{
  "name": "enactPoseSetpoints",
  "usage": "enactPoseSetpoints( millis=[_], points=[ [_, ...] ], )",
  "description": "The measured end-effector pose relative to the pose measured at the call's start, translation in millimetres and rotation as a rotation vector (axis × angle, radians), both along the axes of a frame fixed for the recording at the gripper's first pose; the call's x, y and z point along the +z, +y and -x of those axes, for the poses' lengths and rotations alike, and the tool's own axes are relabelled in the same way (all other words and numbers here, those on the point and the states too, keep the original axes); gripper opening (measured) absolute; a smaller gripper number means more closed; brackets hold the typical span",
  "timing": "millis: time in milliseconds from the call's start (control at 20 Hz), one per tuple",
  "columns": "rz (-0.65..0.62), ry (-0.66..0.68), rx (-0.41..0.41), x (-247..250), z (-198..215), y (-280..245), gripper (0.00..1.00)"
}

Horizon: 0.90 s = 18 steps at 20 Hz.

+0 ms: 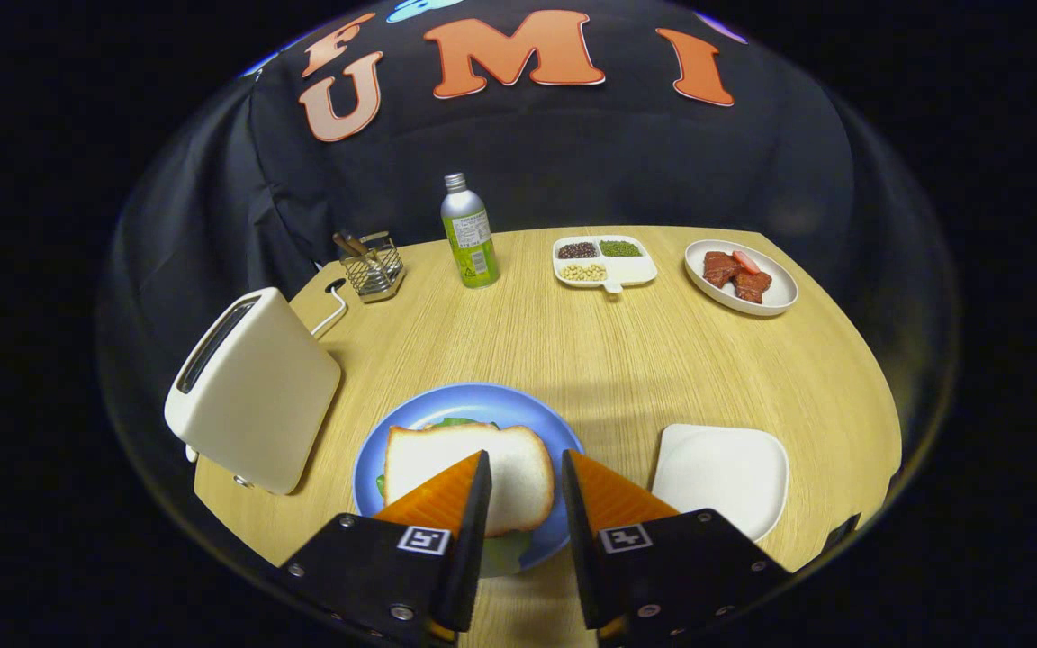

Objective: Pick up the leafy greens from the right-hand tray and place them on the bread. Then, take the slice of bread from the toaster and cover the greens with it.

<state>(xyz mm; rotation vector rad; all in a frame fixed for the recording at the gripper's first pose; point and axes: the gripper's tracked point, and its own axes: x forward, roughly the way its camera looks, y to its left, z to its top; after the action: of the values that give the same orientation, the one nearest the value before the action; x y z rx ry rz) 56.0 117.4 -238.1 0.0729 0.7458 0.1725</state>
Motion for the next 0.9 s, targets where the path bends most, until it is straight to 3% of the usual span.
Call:
enactPoseSetpoints(
  millis=[150, 200, 450, 900],
  points=[
    [0.022, -0.027, -0.038, 15, -6, -28, 0.9],
    [0.026, -0.035, -0.047, 21, -8, -35, 0.96],
    [0.058, -0.131, -0.096, 74, -19, -83, 0.98],
    [0.033, -0.439, -0.193, 212, -22, -154, 0.98]
  ],
)
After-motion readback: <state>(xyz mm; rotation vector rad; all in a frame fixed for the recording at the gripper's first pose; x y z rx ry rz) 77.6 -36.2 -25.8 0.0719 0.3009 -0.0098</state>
